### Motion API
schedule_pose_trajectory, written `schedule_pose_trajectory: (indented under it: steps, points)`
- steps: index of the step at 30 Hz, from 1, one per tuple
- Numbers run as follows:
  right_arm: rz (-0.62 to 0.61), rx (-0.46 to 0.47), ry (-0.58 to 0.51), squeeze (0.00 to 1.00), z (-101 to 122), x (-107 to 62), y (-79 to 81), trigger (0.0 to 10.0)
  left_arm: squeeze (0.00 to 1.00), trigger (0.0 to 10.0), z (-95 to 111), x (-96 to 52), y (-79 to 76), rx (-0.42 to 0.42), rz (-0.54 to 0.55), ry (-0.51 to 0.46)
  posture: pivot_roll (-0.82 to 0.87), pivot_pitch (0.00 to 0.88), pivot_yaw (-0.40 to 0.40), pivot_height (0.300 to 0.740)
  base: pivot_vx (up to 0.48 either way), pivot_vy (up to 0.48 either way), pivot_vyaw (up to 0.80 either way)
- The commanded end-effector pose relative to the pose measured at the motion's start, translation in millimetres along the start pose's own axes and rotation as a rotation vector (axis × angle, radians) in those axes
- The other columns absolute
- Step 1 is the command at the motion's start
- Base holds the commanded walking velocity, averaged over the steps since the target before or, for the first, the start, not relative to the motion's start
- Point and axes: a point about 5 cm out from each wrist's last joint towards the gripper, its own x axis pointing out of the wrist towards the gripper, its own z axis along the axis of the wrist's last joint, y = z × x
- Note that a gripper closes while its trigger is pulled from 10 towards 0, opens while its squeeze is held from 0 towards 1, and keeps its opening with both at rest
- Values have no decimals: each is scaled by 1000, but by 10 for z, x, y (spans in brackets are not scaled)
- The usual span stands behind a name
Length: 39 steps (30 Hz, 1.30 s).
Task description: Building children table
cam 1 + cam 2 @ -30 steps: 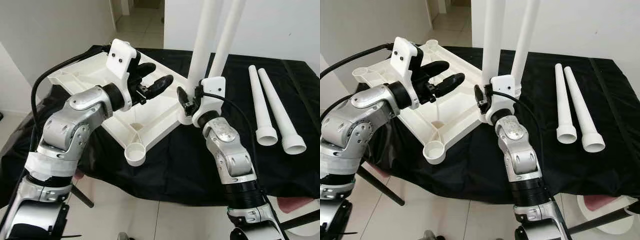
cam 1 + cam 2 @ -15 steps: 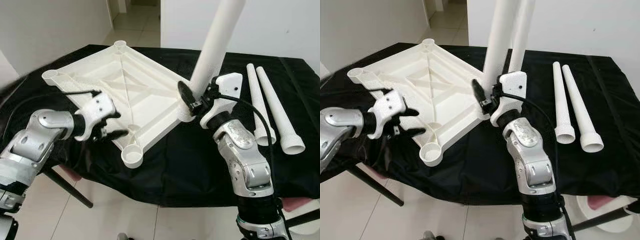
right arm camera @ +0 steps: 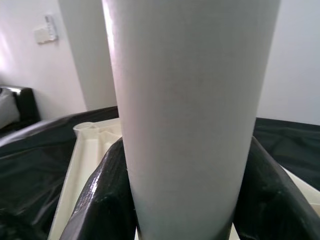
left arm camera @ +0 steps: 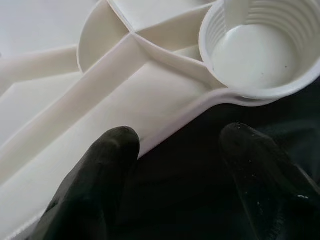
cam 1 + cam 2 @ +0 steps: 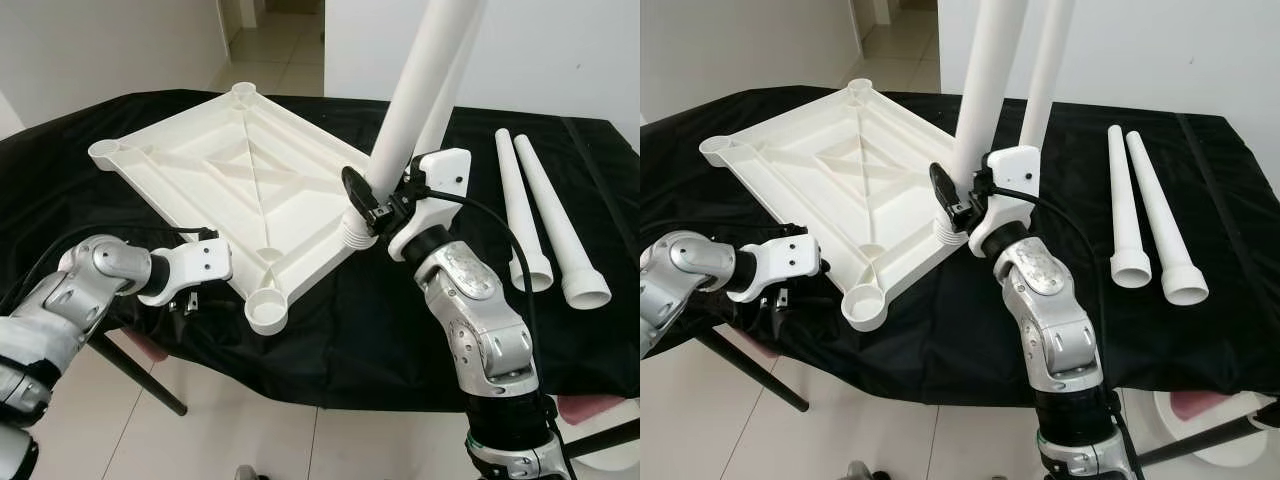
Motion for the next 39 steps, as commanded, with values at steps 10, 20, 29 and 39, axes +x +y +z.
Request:
schedule_pose_trajectory:
  steps: [10,20,29,39]
  points:
    - [22,18,-22,0,71,-17,61,10000,0,10000,-2,177,101,72,38,32,-116,111,65,740,0,0,0]
    - [21,19,-19,0,78,-23,68,10000,0,0,-5,265,48,4,1,-21,-119,113,67,740,0,0,0]
    - [19,22,-14,0,71,-26,71,10000,0,0,207,289,128,-66,18,-180,-113,120,68,740,0,0,0]
    - [7,26,-3,0,43,-35,71,10000,0,0,617,521,94,-81,-18,-368,-113,124,76,740,0,0,0]
